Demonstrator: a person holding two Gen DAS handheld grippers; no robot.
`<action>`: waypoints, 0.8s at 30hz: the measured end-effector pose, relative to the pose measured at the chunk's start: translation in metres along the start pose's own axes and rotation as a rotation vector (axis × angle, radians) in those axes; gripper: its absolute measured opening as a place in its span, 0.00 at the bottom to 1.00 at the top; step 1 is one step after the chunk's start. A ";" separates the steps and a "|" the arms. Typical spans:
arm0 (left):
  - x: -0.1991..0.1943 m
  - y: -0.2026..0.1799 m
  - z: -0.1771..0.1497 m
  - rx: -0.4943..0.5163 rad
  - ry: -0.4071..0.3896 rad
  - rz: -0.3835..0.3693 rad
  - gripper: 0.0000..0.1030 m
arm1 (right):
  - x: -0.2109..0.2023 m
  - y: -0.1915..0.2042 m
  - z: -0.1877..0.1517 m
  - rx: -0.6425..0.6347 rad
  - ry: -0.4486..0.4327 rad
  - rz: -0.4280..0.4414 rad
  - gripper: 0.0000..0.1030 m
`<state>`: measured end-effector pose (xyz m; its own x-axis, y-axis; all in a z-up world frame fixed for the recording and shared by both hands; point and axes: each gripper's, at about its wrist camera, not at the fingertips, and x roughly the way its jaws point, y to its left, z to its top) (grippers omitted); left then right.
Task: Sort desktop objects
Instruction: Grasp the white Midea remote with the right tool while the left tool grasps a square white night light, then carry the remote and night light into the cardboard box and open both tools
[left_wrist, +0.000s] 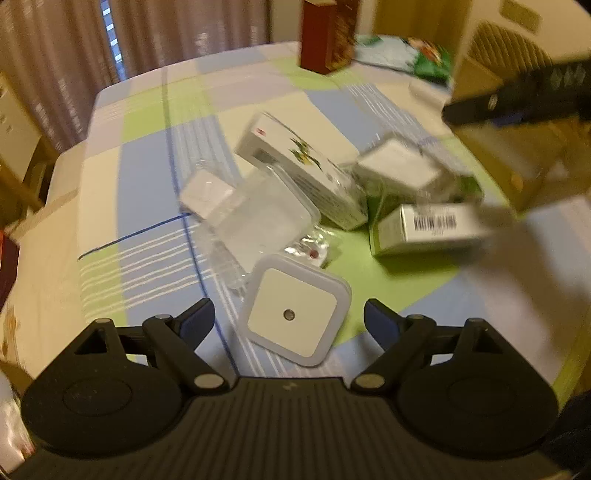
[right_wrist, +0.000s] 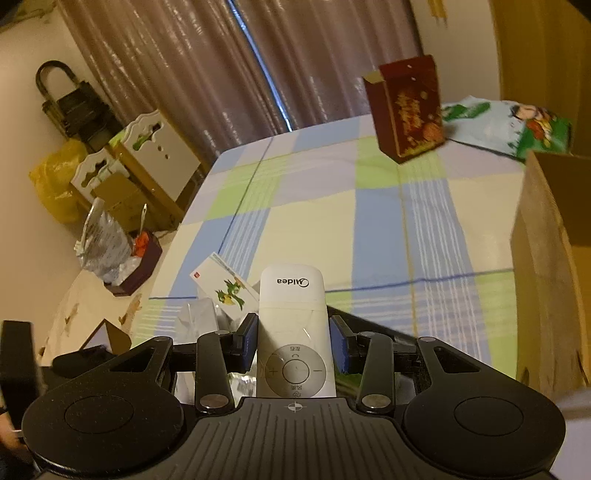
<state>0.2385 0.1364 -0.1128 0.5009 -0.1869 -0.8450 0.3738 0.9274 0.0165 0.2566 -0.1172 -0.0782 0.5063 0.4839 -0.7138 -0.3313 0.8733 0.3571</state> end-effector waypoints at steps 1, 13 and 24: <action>0.005 -0.001 0.000 0.019 0.003 -0.003 0.83 | -0.002 0.000 -0.001 0.004 0.002 -0.003 0.39; 0.017 -0.010 -0.004 0.130 0.003 -0.058 0.63 | -0.020 -0.008 -0.022 0.068 0.022 -0.018 0.39; -0.042 -0.030 0.012 0.149 -0.073 -0.032 0.63 | -0.048 -0.011 -0.029 0.086 0.012 0.049 0.39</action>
<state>0.2154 0.1127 -0.0716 0.5400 -0.2438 -0.8056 0.4996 0.8631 0.0737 0.2133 -0.1517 -0.0657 0.4811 0.5261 -0.7013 -0.2854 0.8503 0.4422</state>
